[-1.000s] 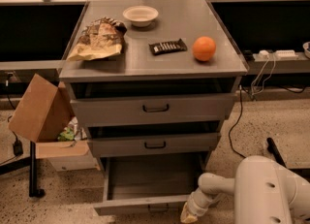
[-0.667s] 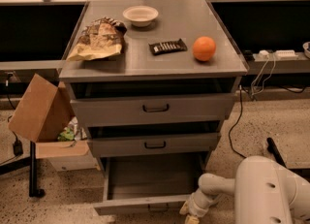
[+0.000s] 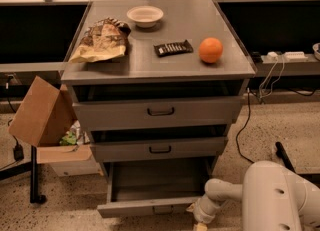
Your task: Close bottom drawer
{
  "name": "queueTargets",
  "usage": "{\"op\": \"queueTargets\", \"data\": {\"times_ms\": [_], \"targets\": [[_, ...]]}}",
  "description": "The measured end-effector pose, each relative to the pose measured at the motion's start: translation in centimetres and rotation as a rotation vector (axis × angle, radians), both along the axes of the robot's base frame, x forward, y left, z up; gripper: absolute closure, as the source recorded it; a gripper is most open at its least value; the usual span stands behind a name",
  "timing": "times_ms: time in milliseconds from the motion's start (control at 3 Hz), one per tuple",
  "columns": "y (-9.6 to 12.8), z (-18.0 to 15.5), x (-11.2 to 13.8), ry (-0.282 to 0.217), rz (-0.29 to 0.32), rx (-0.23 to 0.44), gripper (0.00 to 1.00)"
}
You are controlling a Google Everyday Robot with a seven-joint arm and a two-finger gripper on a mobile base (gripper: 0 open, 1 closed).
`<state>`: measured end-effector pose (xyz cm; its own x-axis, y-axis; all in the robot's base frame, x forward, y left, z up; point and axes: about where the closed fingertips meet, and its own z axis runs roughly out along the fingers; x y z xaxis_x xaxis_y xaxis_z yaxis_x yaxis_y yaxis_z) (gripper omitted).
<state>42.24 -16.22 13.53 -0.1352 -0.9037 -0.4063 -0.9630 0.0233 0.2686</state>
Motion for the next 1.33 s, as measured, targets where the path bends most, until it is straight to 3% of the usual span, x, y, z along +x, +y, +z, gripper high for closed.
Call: {"op": "queueTargets", "data": {"times_ms": [333, 1000, 1333], "targets": [[-0.2, 0.1, 0.5, -0.034, 0.008, -0.001, 0.1], [-2.1, 0.7, 4.3, -0.18, -0.004, 0.01, 0.56], [-2.6, 0.7, 5.5, -0.214, -0.015, 0.011, 0.8]]}}
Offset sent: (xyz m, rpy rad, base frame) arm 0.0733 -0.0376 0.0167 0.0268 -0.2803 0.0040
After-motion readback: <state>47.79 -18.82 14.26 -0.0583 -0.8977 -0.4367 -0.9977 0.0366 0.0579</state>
